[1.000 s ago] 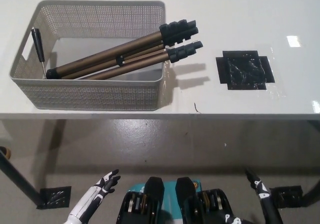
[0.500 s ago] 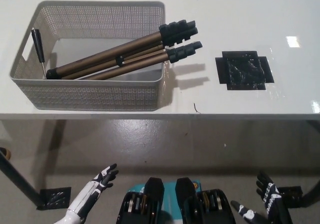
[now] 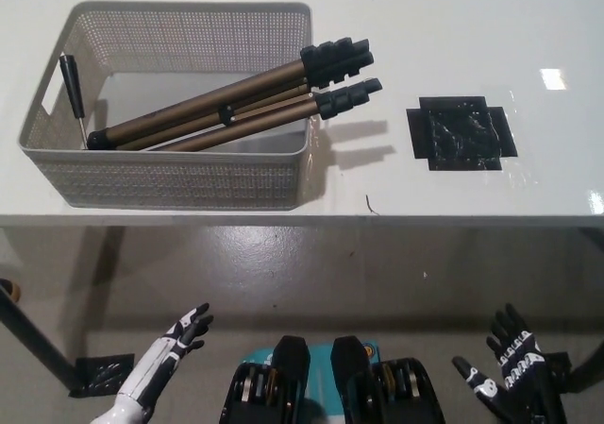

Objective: The robot uses its right hand to pick the tripod on the desk and places it into a rectangular container on the left.

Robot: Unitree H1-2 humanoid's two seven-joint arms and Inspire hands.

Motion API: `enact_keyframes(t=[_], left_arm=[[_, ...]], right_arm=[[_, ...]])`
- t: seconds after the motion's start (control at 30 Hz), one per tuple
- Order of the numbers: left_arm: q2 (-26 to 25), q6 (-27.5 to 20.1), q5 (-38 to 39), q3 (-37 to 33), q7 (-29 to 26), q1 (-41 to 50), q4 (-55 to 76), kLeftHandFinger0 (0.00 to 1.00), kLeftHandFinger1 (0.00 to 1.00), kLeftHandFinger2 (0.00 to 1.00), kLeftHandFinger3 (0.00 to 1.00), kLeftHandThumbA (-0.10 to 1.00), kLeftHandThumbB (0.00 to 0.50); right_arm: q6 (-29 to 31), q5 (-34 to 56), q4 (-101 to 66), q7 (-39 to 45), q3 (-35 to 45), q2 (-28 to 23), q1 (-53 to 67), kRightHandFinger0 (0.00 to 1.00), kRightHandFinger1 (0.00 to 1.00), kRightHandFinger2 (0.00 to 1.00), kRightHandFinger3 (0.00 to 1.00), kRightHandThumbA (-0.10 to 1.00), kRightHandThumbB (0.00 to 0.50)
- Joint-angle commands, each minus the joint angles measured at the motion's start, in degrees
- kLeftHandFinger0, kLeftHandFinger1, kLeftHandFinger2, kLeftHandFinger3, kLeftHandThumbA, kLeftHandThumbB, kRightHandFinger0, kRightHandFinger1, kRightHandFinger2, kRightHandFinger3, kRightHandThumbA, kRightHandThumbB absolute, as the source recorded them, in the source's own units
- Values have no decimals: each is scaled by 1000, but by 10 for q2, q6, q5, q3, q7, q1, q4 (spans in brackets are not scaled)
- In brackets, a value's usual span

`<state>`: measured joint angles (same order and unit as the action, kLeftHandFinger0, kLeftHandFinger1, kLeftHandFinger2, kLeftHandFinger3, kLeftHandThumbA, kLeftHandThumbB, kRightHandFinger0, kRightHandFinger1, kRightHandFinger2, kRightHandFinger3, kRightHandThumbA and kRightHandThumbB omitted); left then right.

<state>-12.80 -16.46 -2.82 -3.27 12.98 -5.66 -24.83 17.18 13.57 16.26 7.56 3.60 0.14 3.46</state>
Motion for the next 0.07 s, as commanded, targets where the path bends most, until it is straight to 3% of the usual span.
enact_keyframes(t=[0.0, 0.03], left_arm=[[-4, -14, 5, 4, -4, -15, 14, 1000, 1000, 1000, 1000, 1000, 500], [-4, -14, 5, 4, -4, -15, 13, 1000, 1000, 1000, 1000, 1000, 500]], right_arm=[[40, 19, 2, 20, 5, -1, -17, 1000, 1000, 1000, 1000, 1000, 316], [40, 19, 2, 20, 5, -1, -17, 1000, 1000, 1000, 1000, 1000, 316]])
